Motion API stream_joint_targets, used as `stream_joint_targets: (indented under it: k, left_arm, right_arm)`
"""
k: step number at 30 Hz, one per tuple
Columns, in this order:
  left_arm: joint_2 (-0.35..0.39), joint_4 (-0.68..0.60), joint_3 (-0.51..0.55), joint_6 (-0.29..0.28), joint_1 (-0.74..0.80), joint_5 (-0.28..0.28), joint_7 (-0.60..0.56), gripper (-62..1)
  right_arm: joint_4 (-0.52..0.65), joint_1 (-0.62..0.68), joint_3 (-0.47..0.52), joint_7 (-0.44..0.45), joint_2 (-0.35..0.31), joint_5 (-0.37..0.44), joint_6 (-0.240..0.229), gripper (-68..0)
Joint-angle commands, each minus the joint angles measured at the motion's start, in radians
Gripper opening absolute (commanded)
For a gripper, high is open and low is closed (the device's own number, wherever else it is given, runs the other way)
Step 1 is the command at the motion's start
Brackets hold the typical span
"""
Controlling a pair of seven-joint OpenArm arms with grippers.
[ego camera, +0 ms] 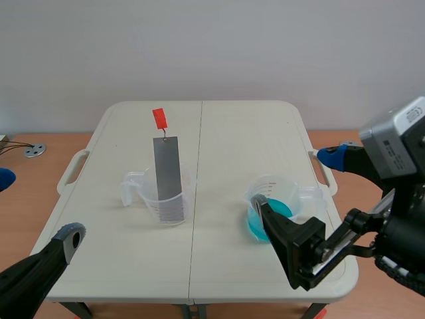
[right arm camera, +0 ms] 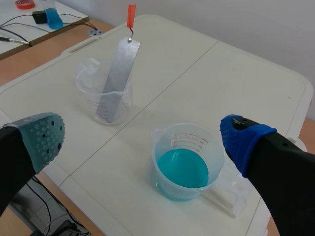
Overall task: Hold the metal plate by the orange handle, dip it into the blue solution, take it out and point at it, then put the plate back in the beaker on the left.
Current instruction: 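Return to the home posture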
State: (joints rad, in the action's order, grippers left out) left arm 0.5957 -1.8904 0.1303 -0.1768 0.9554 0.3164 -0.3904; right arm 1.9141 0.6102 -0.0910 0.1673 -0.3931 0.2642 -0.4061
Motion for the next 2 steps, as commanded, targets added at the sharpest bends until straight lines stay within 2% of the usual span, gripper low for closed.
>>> stream_joint_targets:
  k: [1,2]
  left_arm:
    - [-0.002,-0.008,-0.001,0.001,0.008,0.01,-0.014,1.4]
    - [-0.002,-0.008,-0.001,0.001,0.008,0.01,-0.014,1.4]
  right_arm:
    - [0.023,-0.01,0.006,0.01,0.0,0.008,0.002,-1.2]
    - [0.023,-0.01,0.006,0.007,0.0,0.008,0.002,-1.2]
